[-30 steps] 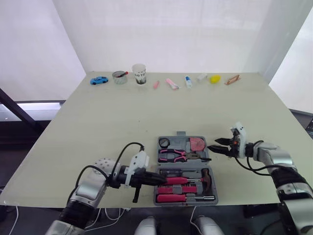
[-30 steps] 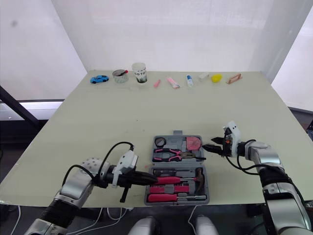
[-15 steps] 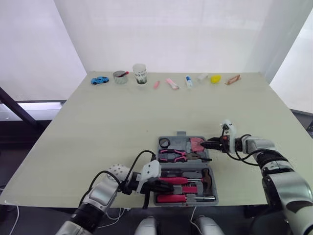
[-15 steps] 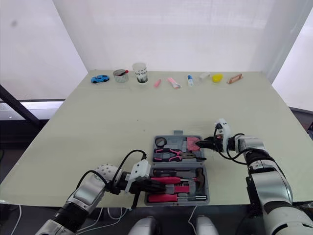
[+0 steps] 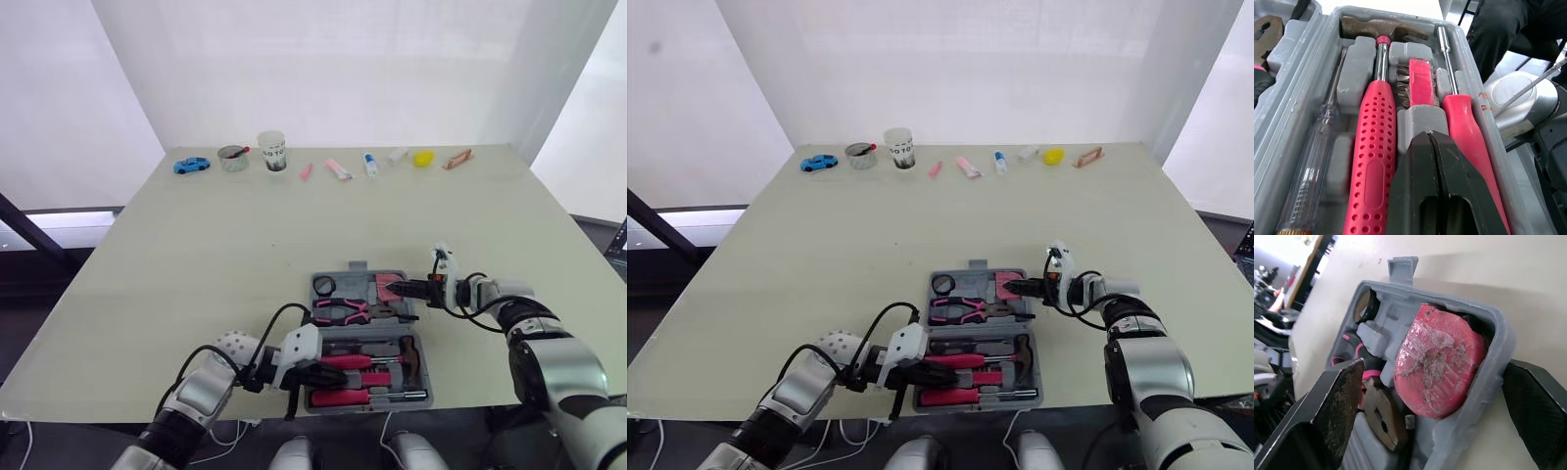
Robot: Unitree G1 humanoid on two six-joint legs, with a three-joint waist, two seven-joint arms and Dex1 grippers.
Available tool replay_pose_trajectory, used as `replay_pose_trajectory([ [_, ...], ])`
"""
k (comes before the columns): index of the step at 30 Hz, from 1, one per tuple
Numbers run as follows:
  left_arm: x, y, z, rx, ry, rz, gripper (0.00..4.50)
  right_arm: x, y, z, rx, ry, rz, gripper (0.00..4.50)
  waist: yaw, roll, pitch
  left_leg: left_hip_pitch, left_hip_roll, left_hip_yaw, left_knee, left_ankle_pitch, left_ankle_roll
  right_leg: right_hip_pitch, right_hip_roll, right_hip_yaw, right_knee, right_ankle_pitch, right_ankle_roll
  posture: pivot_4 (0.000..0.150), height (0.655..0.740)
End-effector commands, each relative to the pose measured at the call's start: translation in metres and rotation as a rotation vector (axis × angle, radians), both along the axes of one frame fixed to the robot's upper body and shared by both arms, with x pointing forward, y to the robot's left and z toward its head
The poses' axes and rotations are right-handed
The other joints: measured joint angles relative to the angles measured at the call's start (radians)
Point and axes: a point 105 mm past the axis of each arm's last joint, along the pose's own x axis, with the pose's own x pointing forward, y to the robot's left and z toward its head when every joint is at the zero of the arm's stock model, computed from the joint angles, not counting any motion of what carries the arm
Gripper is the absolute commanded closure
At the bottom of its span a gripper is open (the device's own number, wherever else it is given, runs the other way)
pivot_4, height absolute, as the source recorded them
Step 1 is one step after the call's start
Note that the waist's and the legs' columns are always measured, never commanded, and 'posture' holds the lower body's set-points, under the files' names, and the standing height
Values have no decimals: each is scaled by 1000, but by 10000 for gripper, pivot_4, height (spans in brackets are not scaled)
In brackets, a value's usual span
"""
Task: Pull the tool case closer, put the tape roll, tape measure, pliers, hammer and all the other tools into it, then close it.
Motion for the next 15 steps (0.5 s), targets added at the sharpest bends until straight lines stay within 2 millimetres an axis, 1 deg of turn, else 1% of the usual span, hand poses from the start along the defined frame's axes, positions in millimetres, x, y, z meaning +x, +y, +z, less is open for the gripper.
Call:
replay_pose_trajectory([
  [1,-9,5,-23,78,72,13,45000,-1,12,8,106,-4,17,992,0,0,0,0,0,0,0,0,0,0,0,0,0,0,0,1500,7400],
  [3,-9,5,-23,77,72,11,45000,-2,12,10,124,-18,25,992,0,0,0,0,0,0,0,0,0,0,0,0,0,0,0,1500,7400],
  [6,-8,5,-23,75,61,7,45000,0,11,26,236,-51,30,992,0,0,0,0,0,0,0,0,0,0,0,0,0,0,0,1500,7400],
  [8,-5,3,-19,57,33,11,45000,-2,10,32,255,-80,61,992,0,0,0,0,0,0,0,0,0,0,0,0,0,0,0,1500,7400],
  [12,2,-2,-2,-29,-2,37,45000,-10,9,47,331,-117,144,992,1,1,1,0,0,0,0,0,0,0,0,0,0,0,0,1500,7400],
  [15,1,2,10,-63,-15,61,45000,-17,9,53,357,-125,207,992,0,1,1,-1,0,0,0,0,0,-1,0,0,0,0,0,1500,7400],
])
